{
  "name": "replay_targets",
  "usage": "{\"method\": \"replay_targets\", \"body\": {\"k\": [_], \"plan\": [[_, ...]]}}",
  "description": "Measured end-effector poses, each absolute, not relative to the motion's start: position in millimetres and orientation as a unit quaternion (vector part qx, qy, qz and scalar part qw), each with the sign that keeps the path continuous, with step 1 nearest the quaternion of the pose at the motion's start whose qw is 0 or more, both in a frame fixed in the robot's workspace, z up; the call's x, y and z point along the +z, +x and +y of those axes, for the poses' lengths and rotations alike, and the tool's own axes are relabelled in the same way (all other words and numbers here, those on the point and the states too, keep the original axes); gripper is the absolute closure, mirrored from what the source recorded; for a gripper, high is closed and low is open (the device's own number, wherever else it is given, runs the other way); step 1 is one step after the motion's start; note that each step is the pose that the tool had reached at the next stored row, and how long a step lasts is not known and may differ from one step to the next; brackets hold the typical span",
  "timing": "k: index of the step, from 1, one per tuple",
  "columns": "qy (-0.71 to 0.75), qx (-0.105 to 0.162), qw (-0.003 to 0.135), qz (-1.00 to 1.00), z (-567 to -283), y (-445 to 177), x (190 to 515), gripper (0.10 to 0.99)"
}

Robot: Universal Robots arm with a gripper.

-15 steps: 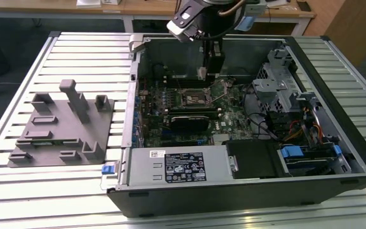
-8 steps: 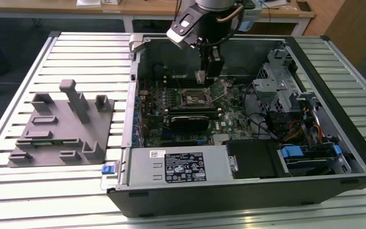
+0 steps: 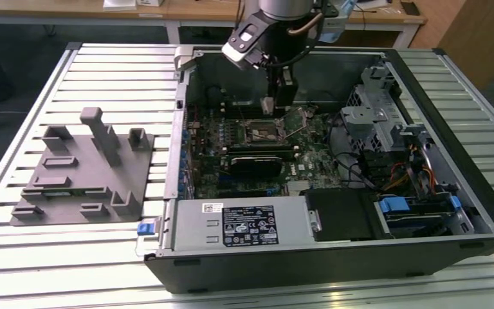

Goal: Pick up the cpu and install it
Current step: 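Place the cpu into insertion slot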

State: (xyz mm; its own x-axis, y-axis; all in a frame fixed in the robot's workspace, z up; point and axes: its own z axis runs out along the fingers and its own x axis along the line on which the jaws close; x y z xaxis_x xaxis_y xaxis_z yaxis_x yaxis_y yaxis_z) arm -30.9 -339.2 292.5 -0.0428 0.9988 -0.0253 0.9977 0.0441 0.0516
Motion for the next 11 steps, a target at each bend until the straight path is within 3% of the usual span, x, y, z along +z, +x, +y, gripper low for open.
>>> {"method": "replay_targets", "body": {"k": [11], "plan": [[0.692,0.01,0.027,0.721,-329.9,-31.9,272.5,0.545]]}}
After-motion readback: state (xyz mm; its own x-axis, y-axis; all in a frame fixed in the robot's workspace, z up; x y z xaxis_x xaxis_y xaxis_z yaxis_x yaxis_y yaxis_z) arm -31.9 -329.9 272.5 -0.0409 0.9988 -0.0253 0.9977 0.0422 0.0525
